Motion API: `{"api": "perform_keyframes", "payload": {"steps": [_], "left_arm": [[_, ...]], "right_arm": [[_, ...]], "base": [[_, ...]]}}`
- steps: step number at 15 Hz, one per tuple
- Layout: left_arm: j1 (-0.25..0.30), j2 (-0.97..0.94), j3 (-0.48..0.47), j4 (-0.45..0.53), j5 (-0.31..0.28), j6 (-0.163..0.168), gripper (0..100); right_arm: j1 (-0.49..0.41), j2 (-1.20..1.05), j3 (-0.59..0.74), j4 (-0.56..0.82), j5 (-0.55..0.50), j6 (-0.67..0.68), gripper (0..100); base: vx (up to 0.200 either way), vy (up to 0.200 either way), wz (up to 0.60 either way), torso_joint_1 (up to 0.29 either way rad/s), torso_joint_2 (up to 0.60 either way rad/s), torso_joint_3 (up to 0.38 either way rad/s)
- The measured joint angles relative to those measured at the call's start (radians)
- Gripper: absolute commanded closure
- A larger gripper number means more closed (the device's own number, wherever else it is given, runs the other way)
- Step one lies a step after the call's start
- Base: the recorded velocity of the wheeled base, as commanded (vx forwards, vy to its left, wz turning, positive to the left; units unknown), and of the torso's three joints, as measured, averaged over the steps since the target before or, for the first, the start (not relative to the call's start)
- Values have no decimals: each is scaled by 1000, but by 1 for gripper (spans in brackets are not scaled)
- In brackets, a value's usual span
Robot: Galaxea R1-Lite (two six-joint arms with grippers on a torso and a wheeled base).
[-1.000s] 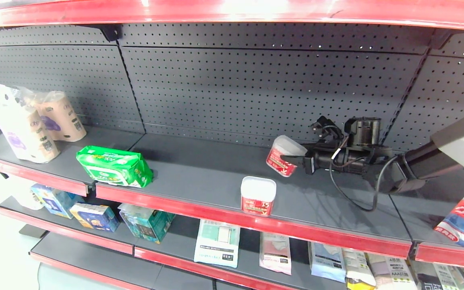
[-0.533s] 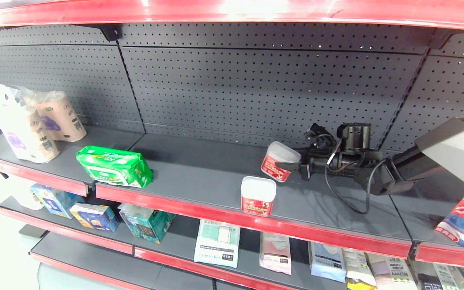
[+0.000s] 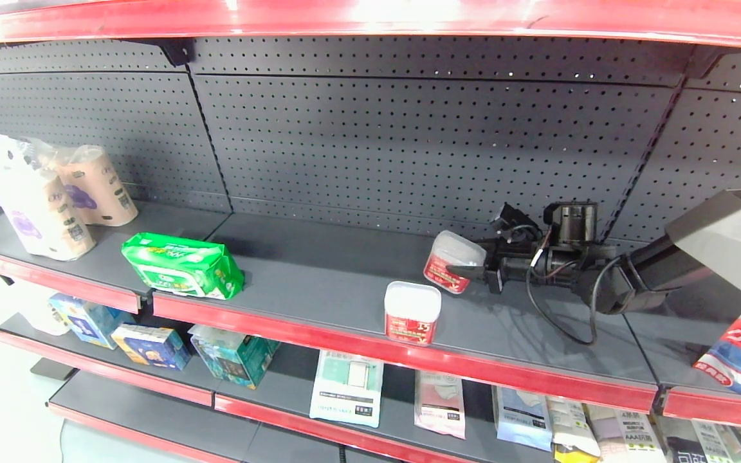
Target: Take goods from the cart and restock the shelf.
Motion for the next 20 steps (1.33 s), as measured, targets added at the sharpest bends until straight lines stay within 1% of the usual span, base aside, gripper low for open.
{"api": "perform_keyframes", "payload": {"steps": [4,11,17,20], "left_arm": [[0,0,0,0,0,0,0],[0,0,0,0,0,0,0],[0,0,0,0,0,0,0],[0,0,0,0,0,0,0]], "right_arm": [[-11,1,33,2,0,-34,100],[-3,15,41,-1,9,-34,100],[21,29,39,-1,12,-27,100],[31,33,30,4,10,-5,100]], "base": [[0,0,0,0,0,0],[0,0,0,0,0,0],[0,0,0,0,0,0],[0,0,0,0,0,0]]}}
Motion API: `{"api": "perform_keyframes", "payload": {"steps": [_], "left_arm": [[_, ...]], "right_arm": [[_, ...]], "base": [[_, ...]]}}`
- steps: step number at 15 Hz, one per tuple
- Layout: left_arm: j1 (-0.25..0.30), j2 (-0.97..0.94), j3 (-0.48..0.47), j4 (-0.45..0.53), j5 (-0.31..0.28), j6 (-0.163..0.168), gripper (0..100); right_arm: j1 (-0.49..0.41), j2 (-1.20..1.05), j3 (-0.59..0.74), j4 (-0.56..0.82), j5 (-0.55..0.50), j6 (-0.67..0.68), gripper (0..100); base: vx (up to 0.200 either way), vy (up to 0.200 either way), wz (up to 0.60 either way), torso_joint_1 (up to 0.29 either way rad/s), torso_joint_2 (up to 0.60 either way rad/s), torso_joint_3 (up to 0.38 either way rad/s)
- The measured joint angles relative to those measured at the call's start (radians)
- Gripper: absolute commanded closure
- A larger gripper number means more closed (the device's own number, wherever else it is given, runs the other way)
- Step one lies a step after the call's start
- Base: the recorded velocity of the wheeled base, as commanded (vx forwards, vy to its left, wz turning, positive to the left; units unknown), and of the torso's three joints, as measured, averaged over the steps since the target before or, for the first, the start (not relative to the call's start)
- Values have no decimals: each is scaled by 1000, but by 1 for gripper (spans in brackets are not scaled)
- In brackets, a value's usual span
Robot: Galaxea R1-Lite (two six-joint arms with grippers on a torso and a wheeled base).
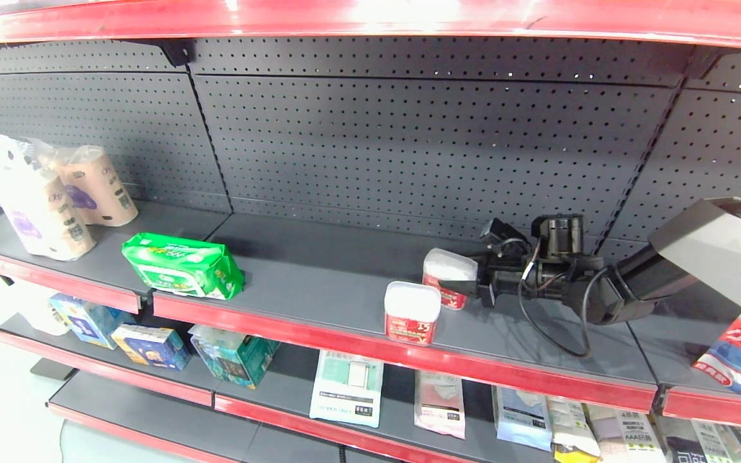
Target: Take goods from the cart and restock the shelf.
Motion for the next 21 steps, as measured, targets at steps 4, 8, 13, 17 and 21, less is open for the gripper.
{"api": "perform_keyframes", "payload": {"steps": [4,8,13,17,21], "left_arm": [[0,0,0,0,0,0,0],[0,0,0,0,0,0,0],[0,0,0,0,0,0,0],[0,0,0,0,0,0,0],[0,0,0,0,0,0,0]], "right_arm": [[1,0,-32,4,-2,47,100],[1,0,-37,0,36,44,100],[6,5,-36,-2,131,39,100],[11,17,-31,1,131,48,100],[11,24,-34,1,127,49,100]], "base": [[0,0,0,0,0,0],[0,0,0,0,0,0],[0,0,0,0,0,0],[0,0,0,0,0,0],[0,0,0,0,0,0]]}}
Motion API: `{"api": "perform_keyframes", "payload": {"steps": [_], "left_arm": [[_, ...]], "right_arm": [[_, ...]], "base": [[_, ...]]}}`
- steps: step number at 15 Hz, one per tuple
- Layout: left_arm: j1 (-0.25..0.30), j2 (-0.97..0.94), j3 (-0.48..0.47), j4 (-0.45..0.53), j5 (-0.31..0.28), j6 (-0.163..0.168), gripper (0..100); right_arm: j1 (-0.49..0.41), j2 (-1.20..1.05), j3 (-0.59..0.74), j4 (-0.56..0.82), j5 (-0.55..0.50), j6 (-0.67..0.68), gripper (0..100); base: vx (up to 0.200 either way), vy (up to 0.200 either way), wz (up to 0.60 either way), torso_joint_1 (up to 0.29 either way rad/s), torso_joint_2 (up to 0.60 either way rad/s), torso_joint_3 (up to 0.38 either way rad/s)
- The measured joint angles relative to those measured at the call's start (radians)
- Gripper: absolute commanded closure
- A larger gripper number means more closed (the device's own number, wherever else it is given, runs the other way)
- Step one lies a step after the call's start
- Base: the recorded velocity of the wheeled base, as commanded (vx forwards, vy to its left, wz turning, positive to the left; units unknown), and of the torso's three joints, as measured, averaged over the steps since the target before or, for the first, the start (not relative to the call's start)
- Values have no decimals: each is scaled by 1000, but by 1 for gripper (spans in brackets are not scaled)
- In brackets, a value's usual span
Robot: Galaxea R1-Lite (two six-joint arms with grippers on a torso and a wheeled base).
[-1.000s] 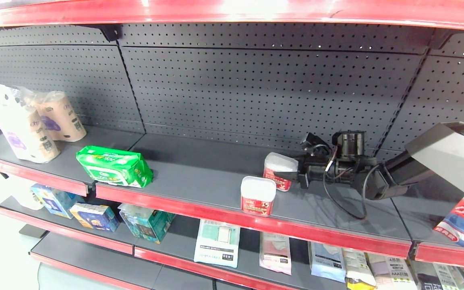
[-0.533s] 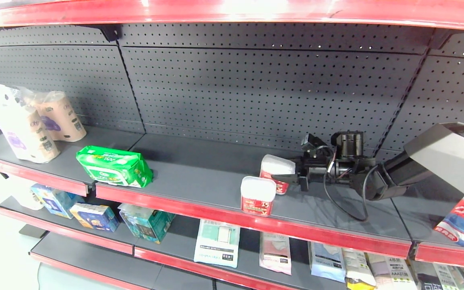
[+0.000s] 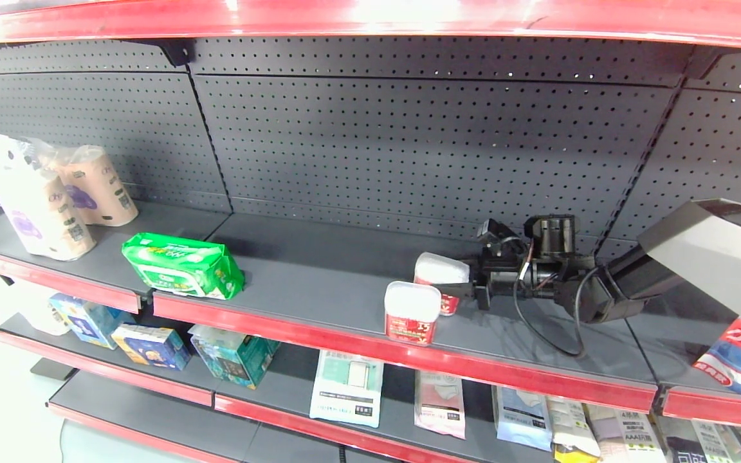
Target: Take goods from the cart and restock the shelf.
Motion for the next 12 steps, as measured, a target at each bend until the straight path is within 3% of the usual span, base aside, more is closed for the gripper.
{"api": "perform_keyframes", "payload": {"steps": [3,4,12], "left_arm": [[0,0,0,0,0,0,0],[0,0,0,0,0,0,0],[0,0,0,0,0,0,0]], "right_arm": [[0,2,-3,1,-2,0,100],[0,2,-3,1,-2,0,0],[-5,-15,-5,1,-4,16,0]], "base": [[0,0,0,0,0,0],[0,0,0,0,0,0],[0,0,0,0,0,0]]}}
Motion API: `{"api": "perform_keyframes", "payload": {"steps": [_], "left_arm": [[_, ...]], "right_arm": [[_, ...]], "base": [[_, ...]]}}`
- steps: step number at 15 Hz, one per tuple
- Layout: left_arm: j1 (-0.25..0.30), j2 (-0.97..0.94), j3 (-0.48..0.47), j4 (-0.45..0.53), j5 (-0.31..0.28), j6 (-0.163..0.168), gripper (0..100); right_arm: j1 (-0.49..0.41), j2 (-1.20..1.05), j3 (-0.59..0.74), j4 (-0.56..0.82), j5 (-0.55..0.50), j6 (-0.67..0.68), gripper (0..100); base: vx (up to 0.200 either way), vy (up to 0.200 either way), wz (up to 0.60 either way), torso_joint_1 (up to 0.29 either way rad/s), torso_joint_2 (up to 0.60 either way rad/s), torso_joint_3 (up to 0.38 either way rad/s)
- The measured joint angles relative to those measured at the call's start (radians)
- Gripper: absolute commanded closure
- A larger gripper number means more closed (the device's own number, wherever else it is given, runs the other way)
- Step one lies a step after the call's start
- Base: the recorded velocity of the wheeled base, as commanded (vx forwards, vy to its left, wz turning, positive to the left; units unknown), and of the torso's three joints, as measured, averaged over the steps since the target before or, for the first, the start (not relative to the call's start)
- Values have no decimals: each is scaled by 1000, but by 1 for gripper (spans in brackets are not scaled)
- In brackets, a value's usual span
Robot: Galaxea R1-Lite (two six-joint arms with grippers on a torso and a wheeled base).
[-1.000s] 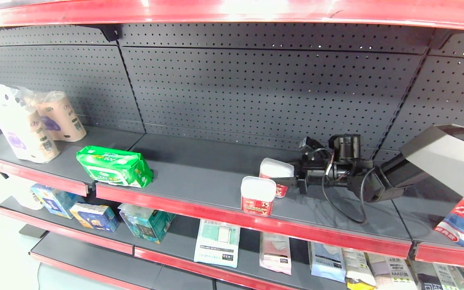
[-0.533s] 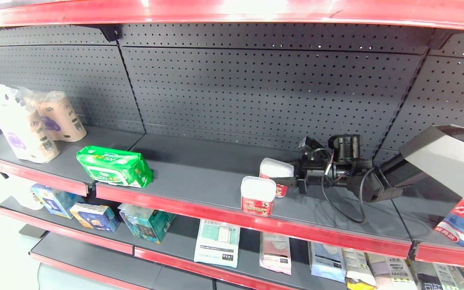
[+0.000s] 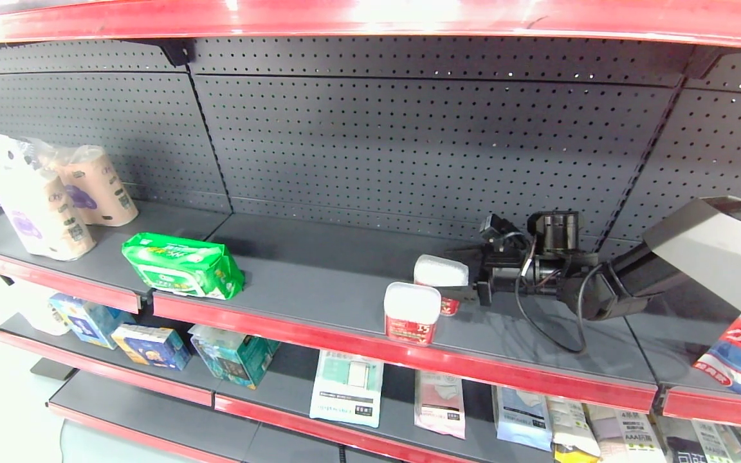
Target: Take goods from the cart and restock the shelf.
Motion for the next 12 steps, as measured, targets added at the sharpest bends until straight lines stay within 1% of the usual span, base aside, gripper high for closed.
{"api": "perform_keyframes", "payload": {"steps": [2,6,12], "left_arm": [[0,0,0,0,0,1,0],[0,0,0,0,0,0,0],[0,0,0,0,0,0,0]], "right_arm": [[-5,-8,-8,0,-3,3,0],[-10,-31,-11,0,-24,58,0],[-11,-86,31,0,-60,66,0]], "base": [[0,0,0,0,0,0],[0,0,0,0,0,0],[0,0,0,0,0,0]]}}
